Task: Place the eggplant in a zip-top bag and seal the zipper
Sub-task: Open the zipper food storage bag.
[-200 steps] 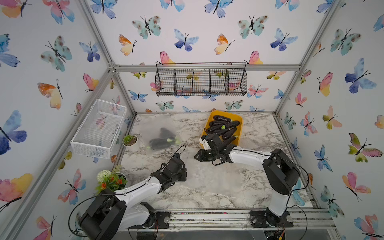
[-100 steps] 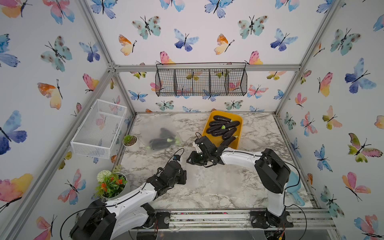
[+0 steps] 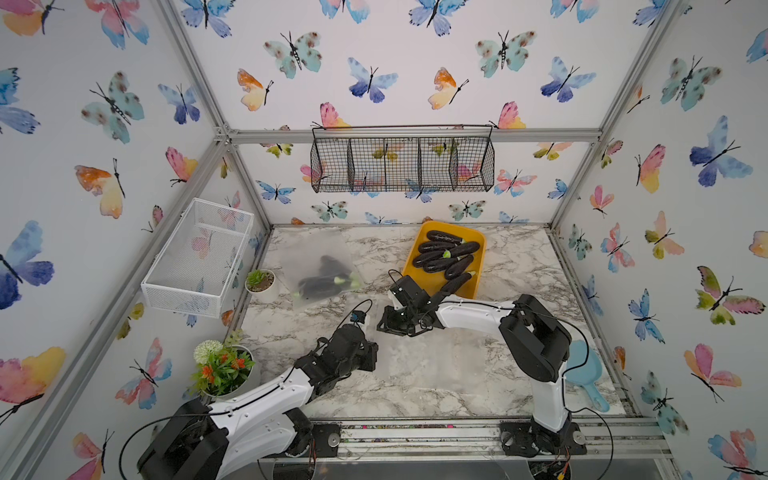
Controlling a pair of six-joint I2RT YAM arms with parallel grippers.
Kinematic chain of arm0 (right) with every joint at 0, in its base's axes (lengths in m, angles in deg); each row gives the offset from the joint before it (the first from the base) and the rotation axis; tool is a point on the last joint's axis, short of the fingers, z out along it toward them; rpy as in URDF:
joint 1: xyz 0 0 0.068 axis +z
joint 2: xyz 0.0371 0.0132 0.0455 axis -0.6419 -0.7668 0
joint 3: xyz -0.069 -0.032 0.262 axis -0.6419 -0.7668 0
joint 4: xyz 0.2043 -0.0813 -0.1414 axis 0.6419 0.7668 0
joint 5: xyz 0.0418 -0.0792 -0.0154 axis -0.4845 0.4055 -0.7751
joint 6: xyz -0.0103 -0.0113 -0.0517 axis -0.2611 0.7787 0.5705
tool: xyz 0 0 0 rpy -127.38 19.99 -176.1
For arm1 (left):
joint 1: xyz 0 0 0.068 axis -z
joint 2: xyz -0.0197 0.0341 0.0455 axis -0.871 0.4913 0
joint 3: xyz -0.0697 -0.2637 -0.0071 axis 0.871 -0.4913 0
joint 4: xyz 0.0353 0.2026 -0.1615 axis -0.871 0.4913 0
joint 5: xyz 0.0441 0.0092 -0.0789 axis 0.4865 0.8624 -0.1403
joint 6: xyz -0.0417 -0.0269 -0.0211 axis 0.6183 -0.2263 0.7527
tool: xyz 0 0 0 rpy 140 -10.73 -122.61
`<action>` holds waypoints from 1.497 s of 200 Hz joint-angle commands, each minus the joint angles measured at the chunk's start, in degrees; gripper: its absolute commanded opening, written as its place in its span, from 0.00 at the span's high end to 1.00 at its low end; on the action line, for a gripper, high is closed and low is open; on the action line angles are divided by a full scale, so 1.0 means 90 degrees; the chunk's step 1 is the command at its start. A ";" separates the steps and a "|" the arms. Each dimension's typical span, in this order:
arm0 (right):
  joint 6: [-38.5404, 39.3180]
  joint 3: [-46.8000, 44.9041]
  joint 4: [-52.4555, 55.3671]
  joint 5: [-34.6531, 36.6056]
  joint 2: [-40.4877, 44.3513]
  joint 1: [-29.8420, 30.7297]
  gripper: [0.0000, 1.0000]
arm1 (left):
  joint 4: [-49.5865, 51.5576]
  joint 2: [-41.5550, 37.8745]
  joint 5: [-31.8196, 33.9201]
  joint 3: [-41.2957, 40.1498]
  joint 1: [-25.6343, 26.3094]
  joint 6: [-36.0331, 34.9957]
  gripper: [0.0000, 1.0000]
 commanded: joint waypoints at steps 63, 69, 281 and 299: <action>0.0276 0.0046 0.0359 -0.0059 -0.0060 0.0100 0.88 | -0.0177 0.0079 0.0140 0.0025 0.0110 -0.0056 1.00; 0.0249 -0.0025 0.0309 -0.0045 -0.0024 0.0100 0.92 | -0.0172 0.0067 0.0149 0.0032 0.0110 -0.0056 1.00; 0.0764 -0.0409 -0.0132 0.0197 0.1054 0.0100 0.96 | 0.0074 0.1527 -0.1127 0.1090 -0.0764 0.0457 0.81; 0.0928 -0.0147 -0.0107 0.0087 0.1109 0.0100 0.96 | 0.0310 0.1062 -0.1015 0.1313 -0.0907 0.0358 0.94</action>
